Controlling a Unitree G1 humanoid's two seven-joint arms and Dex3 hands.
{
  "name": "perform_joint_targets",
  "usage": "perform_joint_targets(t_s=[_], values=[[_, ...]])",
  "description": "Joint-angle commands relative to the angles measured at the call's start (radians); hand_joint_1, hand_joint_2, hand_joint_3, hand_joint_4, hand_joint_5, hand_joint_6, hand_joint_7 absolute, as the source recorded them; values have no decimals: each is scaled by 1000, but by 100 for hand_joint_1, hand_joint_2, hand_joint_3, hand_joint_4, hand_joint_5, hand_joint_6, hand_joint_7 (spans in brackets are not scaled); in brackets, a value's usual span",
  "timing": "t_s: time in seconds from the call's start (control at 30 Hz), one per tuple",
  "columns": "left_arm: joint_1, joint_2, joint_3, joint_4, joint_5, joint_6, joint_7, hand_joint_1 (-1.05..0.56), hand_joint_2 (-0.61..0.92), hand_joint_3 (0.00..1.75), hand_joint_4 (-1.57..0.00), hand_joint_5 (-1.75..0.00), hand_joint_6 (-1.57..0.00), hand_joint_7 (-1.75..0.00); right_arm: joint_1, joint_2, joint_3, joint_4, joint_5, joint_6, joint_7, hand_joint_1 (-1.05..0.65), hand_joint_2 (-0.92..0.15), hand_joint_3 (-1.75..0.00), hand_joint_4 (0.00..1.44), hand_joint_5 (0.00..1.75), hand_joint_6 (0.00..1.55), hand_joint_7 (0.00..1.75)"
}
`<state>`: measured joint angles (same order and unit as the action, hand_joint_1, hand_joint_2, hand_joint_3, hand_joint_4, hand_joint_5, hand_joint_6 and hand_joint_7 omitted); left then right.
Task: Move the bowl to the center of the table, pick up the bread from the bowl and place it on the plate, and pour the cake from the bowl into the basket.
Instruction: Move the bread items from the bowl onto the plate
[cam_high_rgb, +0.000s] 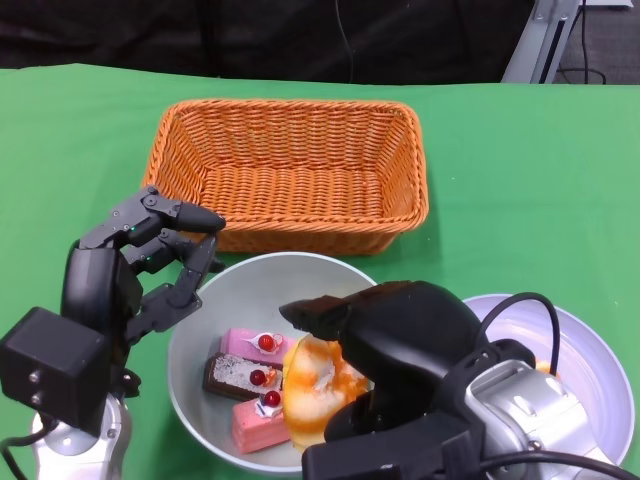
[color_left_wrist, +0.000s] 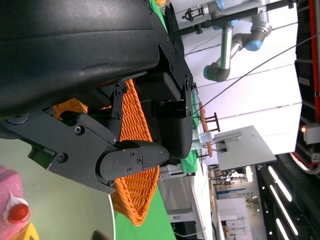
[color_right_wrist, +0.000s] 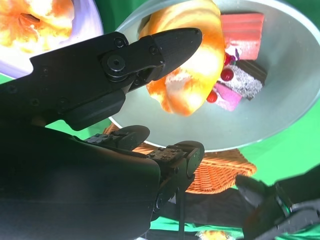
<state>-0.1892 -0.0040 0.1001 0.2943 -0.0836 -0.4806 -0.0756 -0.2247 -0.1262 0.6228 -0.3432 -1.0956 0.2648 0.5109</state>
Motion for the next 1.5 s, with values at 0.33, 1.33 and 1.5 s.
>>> perform_joint_targets(t_s=[0.33, 1.33, 1.5], values=[[-13, 59, 25, -97, -56, 104, -32, -27, 73, 67, -80, -137, -83, -104, -47, 13, 20, 151, 11, -10, 1, -99, -92, -10, 47, 4, 39, 3], [3, 121, 34, -225, -184, 284, -217, -30, 68, 75, -83, -139, -87, -97, -178, 46, 171, 461, -76, 14, -30, -90, -91, -3, 24, 122, 52, 1], [11, 124, 34, -251, -199, 316, -229, -30, 68, 77, -80, -138, -86, -96, -158, 51, 196, 502, -108, 13, -150, -66, -84, 0, 40, 125, 70, 2]])
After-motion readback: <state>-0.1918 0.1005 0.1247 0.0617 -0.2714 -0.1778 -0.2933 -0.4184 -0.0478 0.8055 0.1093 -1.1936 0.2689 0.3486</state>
